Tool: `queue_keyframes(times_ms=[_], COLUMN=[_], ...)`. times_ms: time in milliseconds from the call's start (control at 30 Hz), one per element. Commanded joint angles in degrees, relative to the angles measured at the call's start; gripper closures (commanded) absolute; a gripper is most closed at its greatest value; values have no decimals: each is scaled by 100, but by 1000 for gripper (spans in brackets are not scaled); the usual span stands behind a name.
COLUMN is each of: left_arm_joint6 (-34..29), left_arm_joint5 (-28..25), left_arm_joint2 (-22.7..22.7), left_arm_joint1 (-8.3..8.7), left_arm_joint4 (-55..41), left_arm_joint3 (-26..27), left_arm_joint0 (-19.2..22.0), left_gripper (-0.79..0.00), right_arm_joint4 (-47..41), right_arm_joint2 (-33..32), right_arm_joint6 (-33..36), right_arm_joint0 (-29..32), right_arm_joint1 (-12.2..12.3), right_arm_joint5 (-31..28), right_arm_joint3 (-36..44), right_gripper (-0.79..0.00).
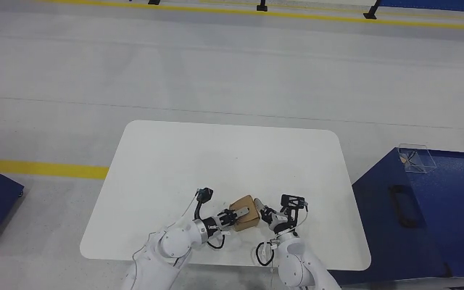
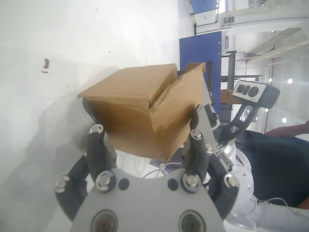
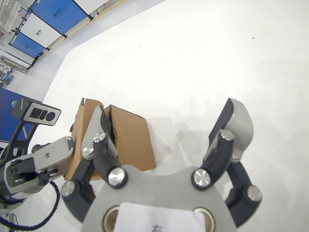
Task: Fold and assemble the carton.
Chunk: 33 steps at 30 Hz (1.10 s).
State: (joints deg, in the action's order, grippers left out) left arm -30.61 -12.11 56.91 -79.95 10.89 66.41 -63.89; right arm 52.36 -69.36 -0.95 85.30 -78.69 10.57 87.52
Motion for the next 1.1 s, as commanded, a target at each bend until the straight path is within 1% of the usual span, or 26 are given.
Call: queue_keyframes(times_ms=[0, 633, 700, 767, 933, 1067], left_arm_joint6=[13, 65, 74, 85, 175, 186], left_arm_joint5=[23, 103, 130, 138, 252, 253], left_arm_joint2=[-16, -71, -81, -90, -141, -175], left_arm_joint1=[-4, -8, -11, -14, -31, -44], left_arm_joint4=[6, 23, 24, 25, 80, 79], left_arm_joint3=[-3, 14, 15, 10, -26, -51], left_arm_joint0=[8, 12, 18, 24, 58, 86], left_gripper=[-671, -665, -656, -628, -650, -634], right_arm_joint4=[-9, 53, 60, 54, 67, 74], right_arm_joint2=[-13, -104, -102, -101, -112, -115], right_arm_joint6=[18, 317, 329, 340, 392, 477], right_arm_joint0=[-8, -6, -25, -48, -80, -114], right_arm_joint1=[-2, 12, 9, 5, 4, 9], right_arm_joint5=[-8, -262, -254, -247, -279, -401], right_arm_joint3=[-15, -52, -76, -102, -152, -201], right_gripper=[-785, -785, -785, -785, -785, -785])
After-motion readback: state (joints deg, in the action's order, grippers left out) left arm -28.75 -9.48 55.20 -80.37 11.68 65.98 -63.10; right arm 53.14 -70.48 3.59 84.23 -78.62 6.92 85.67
